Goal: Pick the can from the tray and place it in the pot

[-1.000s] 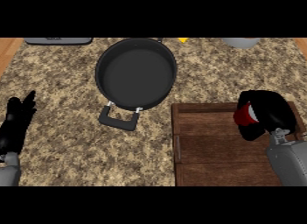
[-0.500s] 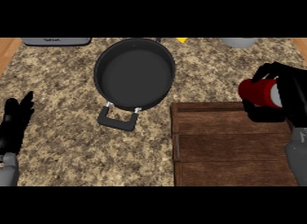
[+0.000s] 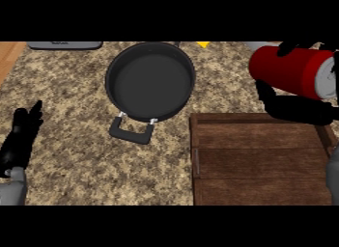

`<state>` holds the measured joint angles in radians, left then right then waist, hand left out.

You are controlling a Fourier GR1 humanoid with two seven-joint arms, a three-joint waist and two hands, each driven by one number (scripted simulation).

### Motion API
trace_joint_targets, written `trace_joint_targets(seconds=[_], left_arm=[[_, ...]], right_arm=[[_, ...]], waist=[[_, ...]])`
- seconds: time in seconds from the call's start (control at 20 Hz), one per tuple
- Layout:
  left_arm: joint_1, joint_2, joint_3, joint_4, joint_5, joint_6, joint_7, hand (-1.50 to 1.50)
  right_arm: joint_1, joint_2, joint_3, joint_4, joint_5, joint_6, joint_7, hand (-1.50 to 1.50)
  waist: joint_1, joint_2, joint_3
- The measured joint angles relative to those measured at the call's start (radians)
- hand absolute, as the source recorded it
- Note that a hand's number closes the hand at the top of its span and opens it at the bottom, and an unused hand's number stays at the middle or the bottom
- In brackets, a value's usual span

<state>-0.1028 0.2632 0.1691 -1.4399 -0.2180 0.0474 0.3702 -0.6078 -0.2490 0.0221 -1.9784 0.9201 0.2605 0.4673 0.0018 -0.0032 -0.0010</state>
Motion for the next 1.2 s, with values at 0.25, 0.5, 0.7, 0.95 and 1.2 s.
trace_joint_targets(seconds=[0.25, 0.5, 0.7, 0.95, 1.2], left_arm=[[-0.015, 0.015, 0.014, 0.019, 0.012, -0.022, -0.007, 0.00], [-0.018, 0.015, 0.009, 0.009, 0.005, -0.026, 0.002, 0.00], [-0.034, 0.004, 0.002, 0.010, -0.003, -0.018, 0.016, 0.00], [-0.017, 0.010, 0.011, -0.012, 0.005, -0.031, 0.016, 0.00], [-0.027, -0.017, -0.012, -0.023, -0.010, -0.015, 0.029, 0.00]], right_arm=[[-0.185, 0.077, 0.055, 0.053, -0.003, 0.086, 0.132, 1.50], [-0.369, 0.166, 0.071, 0.239, 0.008, 0.099, 0.213, 1.50], [-0.458, 0.217, 0.082, 0.410, 0.013, 0.051, 0.241, 1.50], [-0.533, 0.239, 0.100, 0.629, -0.018, -0.035, 0.229, 1.50], [-0.569, 0.246, 0.122, 0.841, -0.087, -0.114, 0.181, 1.50]], waist=[[0.006, 0.001, 0.000], [0.012, 0.003, 0.000], [0.014, 0.005, 0.000], [0.022, 0.006, 0.000], [0.027, 0.009, 0.000]])
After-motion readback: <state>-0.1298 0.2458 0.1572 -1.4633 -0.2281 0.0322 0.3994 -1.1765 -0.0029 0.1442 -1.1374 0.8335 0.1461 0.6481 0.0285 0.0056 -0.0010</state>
